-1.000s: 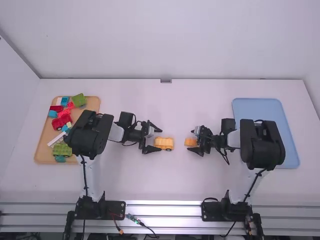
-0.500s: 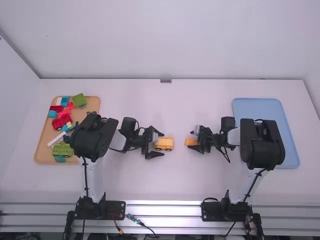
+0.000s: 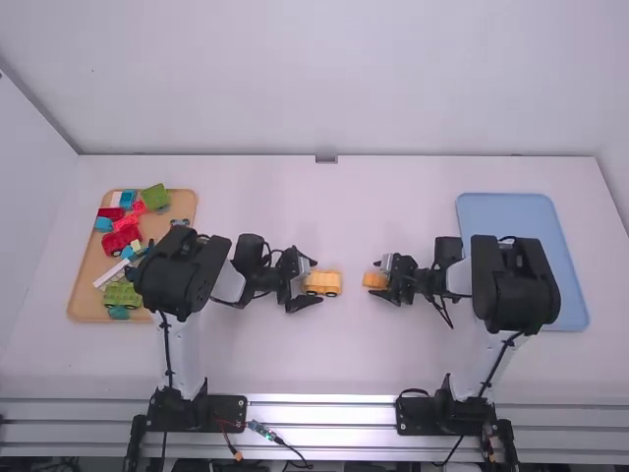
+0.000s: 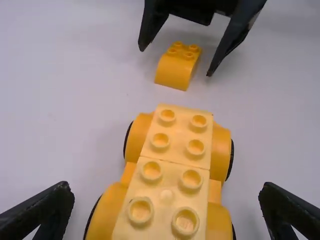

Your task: Assemble lego blocks to make yellow taxi

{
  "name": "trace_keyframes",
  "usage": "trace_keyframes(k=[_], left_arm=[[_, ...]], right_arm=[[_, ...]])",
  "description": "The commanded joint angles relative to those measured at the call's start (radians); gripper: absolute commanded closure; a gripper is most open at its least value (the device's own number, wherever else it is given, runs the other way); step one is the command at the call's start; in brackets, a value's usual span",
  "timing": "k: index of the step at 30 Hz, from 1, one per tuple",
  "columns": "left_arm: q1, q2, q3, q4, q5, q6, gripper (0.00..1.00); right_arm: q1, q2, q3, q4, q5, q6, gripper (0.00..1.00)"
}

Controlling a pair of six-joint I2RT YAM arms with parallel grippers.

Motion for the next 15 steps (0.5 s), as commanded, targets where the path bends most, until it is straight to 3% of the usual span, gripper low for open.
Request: trace_keyframes(k=[1, 8, 15], left_arm=[[0.003, -0.021, 0.035, -0.03, 0.046, 0.0, 0.01], [-0.003, -0.021, 0.056, -0.095, 0.048, 0.046, 0.01], [-0.001, -0.021, 0.008, 0.009, 0.043, 0.05, 0.01]], right_arm=[[0.007, 0.013, -0.01, 0.01, -0.025, 0.039, 0.3], [0.014, 0.014, -0.002, 0.005, -0.029, 0.039, 0.31], [0.018, 0.087, 0.024, 0.053, -0.045, 0.083, 0.31]])
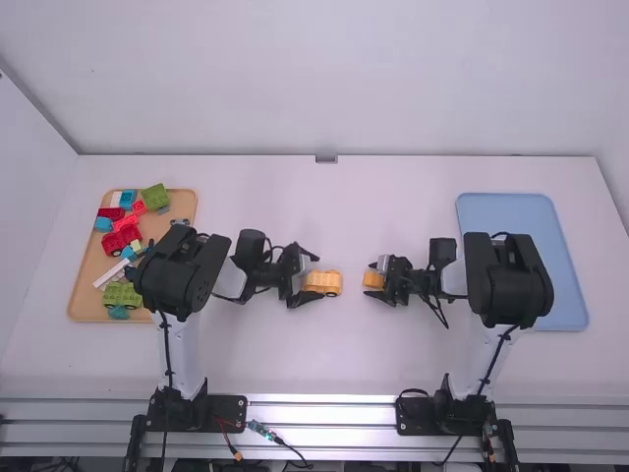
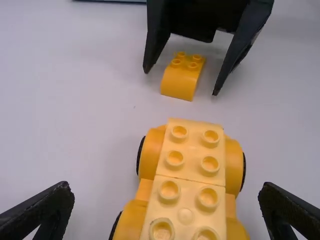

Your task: Assemble lego blocks to make yellow taxi

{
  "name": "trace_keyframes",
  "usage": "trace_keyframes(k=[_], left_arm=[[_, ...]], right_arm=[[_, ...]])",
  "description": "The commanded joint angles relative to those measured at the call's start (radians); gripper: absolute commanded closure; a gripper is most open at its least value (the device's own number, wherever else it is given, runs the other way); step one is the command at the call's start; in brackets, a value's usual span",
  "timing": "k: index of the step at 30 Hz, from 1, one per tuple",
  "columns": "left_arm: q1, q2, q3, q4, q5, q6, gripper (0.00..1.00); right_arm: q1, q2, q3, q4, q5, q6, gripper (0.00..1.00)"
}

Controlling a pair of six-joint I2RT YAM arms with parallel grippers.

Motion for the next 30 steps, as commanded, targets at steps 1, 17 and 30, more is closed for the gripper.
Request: trace_keyframes(k=[1, 17, 30], left_arm=[[0.0, -0.021, -0.027, 0.023, 0.026, 0.019, 0.01], [0.0, -0.021, -0.096, 0.163, 0.026, 0.018, 0.01], [-0.002, -0.021, 0.017, -0.072, 0.029, 0.019, 0.01]], right_arm=[[-0.009, 0.041, 0.023, -0.008, -0.026, 0.037, 0.31], [-0.027, 0.045, 0.041, -0.075, -0.059, -0.009, 0.45], [-0.024, 0.045, 0.075, -0.14, -0.036, 0.017, 0.65]])
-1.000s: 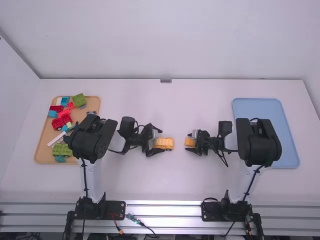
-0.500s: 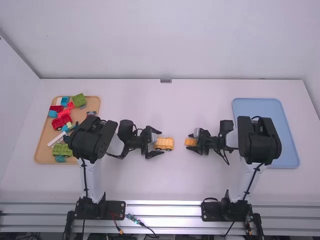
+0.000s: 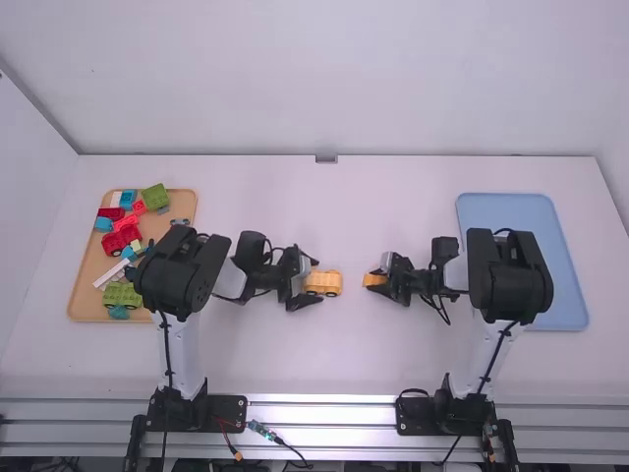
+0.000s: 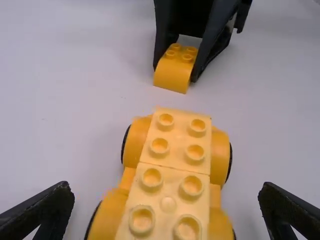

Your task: Assemble lego blocks to make yellow taxi

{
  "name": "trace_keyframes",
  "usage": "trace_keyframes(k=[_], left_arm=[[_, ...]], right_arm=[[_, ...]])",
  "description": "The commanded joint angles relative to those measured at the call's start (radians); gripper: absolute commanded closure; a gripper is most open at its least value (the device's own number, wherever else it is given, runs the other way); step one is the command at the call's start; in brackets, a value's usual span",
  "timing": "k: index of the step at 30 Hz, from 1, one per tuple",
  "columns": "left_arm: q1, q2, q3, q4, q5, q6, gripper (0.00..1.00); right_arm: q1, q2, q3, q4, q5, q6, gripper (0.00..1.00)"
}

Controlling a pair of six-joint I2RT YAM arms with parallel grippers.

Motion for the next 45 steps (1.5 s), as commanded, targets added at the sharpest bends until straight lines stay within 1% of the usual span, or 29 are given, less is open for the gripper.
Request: trace_keyframes(k=[1, 2, 4, 6, 8, 11, 13, 16, 18, 19, 24, 27, 29, 31, 34, 35, 39, 43, 45], left_arm=[[-0.002, -0.021, 0.015, -0.02, 0.023, 0.029, 0.01], [-0.002, -0.021, 0.016, -0.023, 0.023, 0.033, 0.01], [0.001, -0.021, 0.018, -0.036, 0.022, 0.058, 0.01], [-0.002, -0.021, 0.016, -0.044, 0.023, 0.079, 0.01], [-0.006, -0.021, 0.003, -0.042, 0.022, 0.126, 0.01], [-0.007, -0.021, -0.006, -0.04, 0.022, 0.182, 0.05], [-0.006, -0.021, -0.006, -0.044, 0.022, 0.202, 0.13], [-0.006, -0.021, 0.003, -0.059, 0.023, 0.202, 0.16], [-0.007, -0.02, 0.019, -0.086, 0.023, 0.202, 0.18], [-0.007, -0.02, 0.023, -0.091, 0.023, 0.203, 0.18], [-0.02, -0.02, 0.049, -0.14, 0.023, 0.213, 0.18], [-0.043, -0.02, 0.06, -0.176, 0.018, 0.284, 0.2], [-0.05, -0.02, 0.066, -0.185, 0.01, 0.289, 0.2], [-0.064, -0.02, 0.074, -0.191, -0.045, 0.273, 0.23], [-0.067, -0.02, 0.077, -0.201, -0.058, 0.277, 0.28], [-0.067, -0.02, 0.076, -0.2, -0.05, 0.277, 0.32], [-0.063, -0.02, 0.076, -0.201, -0.054, 0.277, 0.39], [-0.068, -0.02, 0.075, -0.199, -0.053, 0.277, 0.41], [-0.067, -0.02, 0.076, -0.2, -0.054, 0.277, 0.44]], right_arm=[[0.006, 0.017, 0.02, 0.001, -0.01, 0.007, 0.67], [0.008, 0.017, 0.019, 0.004, -0.01, 0.007, 0.67], [0.015, 0.017, 0.018, 0.003, -0.008, 0.005, 0.72], [0.021, 0.016, 0.021, 0.002, -0.006, 0.004, 0.75], [0.027, 0.016, 0.024, 0.001, -0.011, 0.005, 0.81], [0.027, 0.016, 0.03, -0.001, -0.014, 0.018, 0.82], [0.028, 0.016, 0.035, -0.005, -0.035, 0.019, 0.82], [0.026, 0.014, 0.035, -0.002, -0.053, 0.019, 0.87], [0.026, 0.014, 0.034, 0.0, -0.068, 0.019, 0.95], [0.026, 0.014, 0.034, 0.0, -0.068, 0.02, 0.96], [0.027, 0.014, 0.047, -0.002, -0.078, 0.058, 0.97], [0.045, 0.014, 0.062, -0.005, -0.081, 0.083, 0.98], [0.052, 0.014, 0.064, -0.004, -0.081, 0.087, 0.98], [0.071, 0.014, 0.075, -0.006, -0.076, 0.093, 0.99], [0.086, 0.014, 0.083, -0.009, -0.081, 0.094, 0.98], [0.097, 0.013, 0.093, -0.026, -0.081, 0.091, 0.98], [0.121, -0.007, 0.117, -0.09, -0.065, 0.072, 0.99], [0.143, -0.063, 0.132, -0.211, -0.065, -0.051, 0.99], [0.152, -0.101, 0.143, -0.269, -0.061, -0.072, 1.0]])
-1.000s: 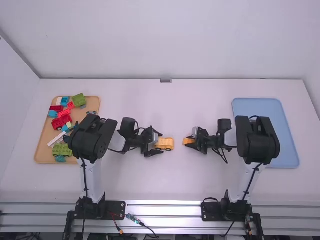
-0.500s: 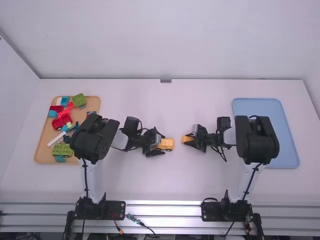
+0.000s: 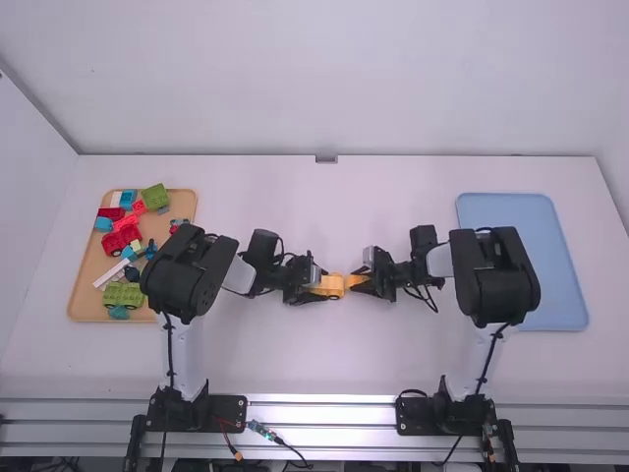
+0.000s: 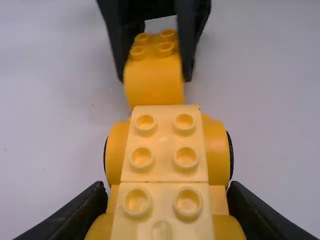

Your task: Assemble lego blocks to make yellow taxi

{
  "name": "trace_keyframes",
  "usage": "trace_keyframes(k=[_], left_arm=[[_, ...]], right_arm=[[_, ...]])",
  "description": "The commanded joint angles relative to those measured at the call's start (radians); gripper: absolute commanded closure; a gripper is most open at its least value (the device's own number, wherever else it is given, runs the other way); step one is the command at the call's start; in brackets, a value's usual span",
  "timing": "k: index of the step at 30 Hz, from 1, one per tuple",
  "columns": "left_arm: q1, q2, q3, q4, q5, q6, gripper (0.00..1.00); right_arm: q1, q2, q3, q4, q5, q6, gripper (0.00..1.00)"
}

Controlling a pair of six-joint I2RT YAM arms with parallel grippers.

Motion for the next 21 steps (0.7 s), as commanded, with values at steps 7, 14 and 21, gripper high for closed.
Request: trace_keyframes(k=[7, 14, 21], left_arm=[[-0.005, -0.02, 0.009, -0.006, -0.011, 0.015, 0.48], [-0.003, -0.02, 0.009, -0.005, -0.012, 0.015, 0.53], [-0.006, -0.02, 0.009, 0.005, -0.018, 0.011, 0.55]], right_arm=[[0.051, -0.139, 0.051, -0.072, -0.008, -0.059, 1.0], [0.118, -0.141, 0.05, -0.054, -0.008, -0.058, 1.0], [0.189, -0.141, 0.032, 0.119, 0.055, 0.174, 1.0]])
